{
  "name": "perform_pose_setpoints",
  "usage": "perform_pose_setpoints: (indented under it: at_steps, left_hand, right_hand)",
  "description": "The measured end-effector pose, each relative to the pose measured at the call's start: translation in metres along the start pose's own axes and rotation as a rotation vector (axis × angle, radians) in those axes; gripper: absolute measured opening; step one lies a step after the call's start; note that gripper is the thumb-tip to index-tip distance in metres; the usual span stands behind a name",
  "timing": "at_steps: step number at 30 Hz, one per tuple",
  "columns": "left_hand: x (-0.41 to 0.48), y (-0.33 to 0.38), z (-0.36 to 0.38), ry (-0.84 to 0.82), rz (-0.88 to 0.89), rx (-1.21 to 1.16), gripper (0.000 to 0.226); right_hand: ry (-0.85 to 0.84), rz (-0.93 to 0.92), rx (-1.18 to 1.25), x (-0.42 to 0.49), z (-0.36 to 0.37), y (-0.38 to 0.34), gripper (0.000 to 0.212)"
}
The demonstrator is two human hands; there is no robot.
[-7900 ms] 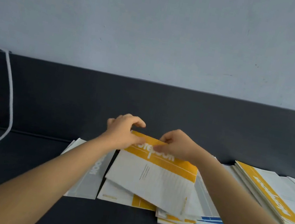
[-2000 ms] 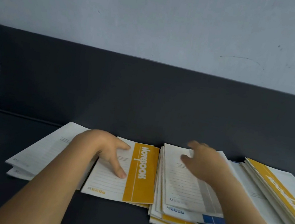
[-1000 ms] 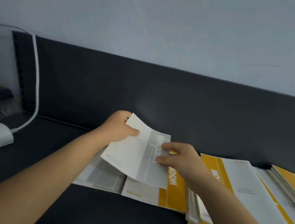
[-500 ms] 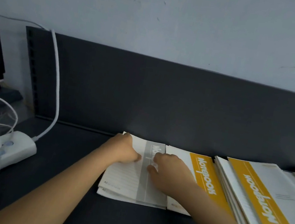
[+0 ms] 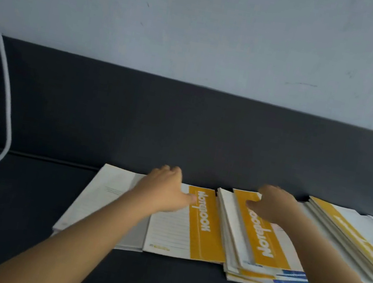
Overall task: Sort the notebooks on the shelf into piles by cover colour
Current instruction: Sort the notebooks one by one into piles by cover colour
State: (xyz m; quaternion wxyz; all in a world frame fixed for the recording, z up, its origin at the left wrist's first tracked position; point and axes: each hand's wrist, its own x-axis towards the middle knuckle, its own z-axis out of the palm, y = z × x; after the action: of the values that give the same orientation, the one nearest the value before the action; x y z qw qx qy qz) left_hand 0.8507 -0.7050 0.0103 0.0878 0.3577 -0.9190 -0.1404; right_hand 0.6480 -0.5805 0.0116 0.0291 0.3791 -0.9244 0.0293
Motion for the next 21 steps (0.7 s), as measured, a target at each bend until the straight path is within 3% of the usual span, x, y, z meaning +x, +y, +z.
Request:
perform_pose_setpoints:
  at_steps: [5,8,12,16,21]
  left_hand:
    - [0.007,0.081,0.030,-0.098,0.053,-0.122,0.059]
    - [0.012,0.110,0.040,-0.202,0.067,-0.091,0.077]
    - [0.014,0.113,0.055,-0.408,0.080,0.043,0.125]
    - [0.018,0.100,0.053,-0.470,0.145,0.004,0.128]
    - [0.023,0.080,0.037,-0.509,0.093,-0.163,0.121]
  right_hand:
    - [-0.088,0.074,0.079,0.016,0.004,0.028,0.040]
    - [-0.073,0.065,0.143,0.025,0.012,0.031,0.024]
    - [0.012,0.076,0.183,0.026,0.027,0.037,0.032]
    - [0.017,0.031,0.316,0.022,0.021,0.035,0.043]
    - [-0.035,-0.061,0.404,0.010,0.016,0.028,0.052]
